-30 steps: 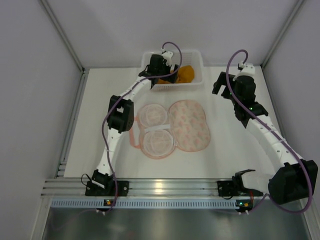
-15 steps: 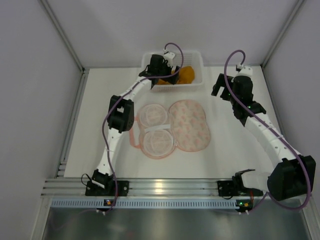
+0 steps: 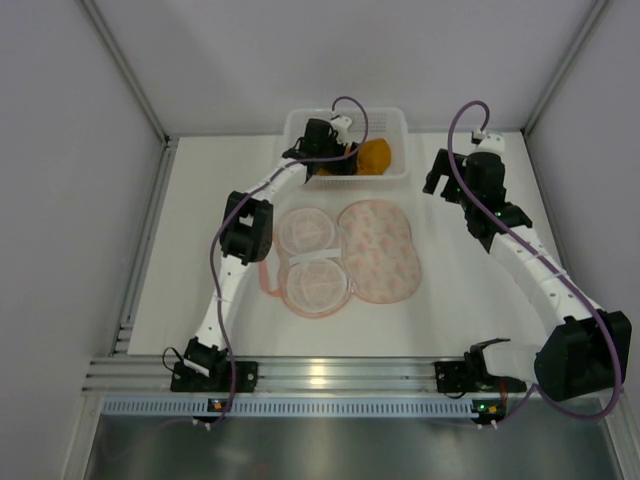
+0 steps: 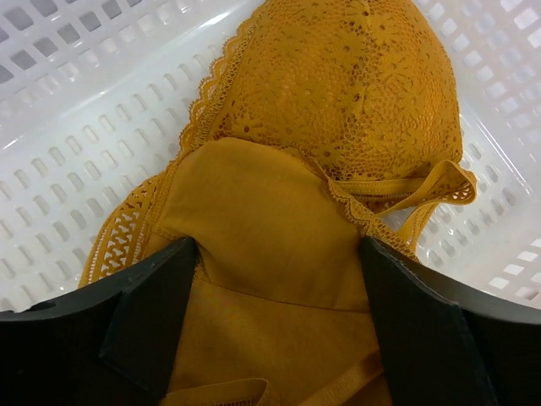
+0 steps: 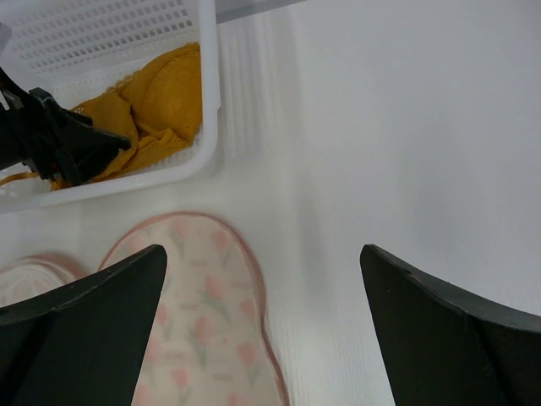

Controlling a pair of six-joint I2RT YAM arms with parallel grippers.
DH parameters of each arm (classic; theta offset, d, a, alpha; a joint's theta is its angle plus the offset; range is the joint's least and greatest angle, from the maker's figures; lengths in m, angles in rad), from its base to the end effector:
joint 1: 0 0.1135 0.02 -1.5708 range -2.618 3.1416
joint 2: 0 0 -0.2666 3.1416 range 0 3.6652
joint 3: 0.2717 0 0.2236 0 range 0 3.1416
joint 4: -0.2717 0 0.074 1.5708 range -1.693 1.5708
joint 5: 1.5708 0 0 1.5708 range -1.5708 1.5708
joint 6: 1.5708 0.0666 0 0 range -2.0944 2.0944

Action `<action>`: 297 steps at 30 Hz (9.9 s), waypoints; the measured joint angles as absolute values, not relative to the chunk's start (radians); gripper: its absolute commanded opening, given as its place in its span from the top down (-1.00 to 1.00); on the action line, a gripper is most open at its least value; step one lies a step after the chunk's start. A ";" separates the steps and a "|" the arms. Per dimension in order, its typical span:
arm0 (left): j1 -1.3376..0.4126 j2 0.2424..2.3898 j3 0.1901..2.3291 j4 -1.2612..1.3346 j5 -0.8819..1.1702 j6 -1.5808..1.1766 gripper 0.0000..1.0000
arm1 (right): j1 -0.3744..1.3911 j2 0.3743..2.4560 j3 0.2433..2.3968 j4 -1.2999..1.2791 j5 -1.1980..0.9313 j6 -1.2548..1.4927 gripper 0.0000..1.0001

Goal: Place the bra in the laundry bag and zip it closed

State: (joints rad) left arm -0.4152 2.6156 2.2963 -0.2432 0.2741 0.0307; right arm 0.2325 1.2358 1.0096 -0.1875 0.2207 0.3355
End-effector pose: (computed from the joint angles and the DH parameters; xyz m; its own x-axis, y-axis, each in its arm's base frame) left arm 0.5333 -0.2548 0.1631 -0.4694 0.2392 -0.8500 0.6125 0.7815 -0.1183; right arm 0.2787 0.0510 0.3196 -0.3792 0.2404 -0.8936 0.1007 0.9707 0.2184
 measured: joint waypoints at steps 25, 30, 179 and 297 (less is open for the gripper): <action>-0.428 2.530 2.277 -0.158 0.141 -0.130 1.00 | 0.233 1.236 1.010 -0.188 0.223 0.338 -0.99; -0.426 2.390 2.232 -0.137 0.145 -0.133 1.00 | 0.233 1.236 1.010 -0.187 0.212 0.348 -0.99; -0.975 1.300 0.888 -0.138 0.044 -0.418 1.00 | 0.319 1.038 0.693 -0.257 -0.082 0.396 -0.99; -0.962 1.250 0.612 -0.057 -0.335 -1.090 -0.41 | 0.625 1.225 0.740 -0.193 0.260 0.528 1.00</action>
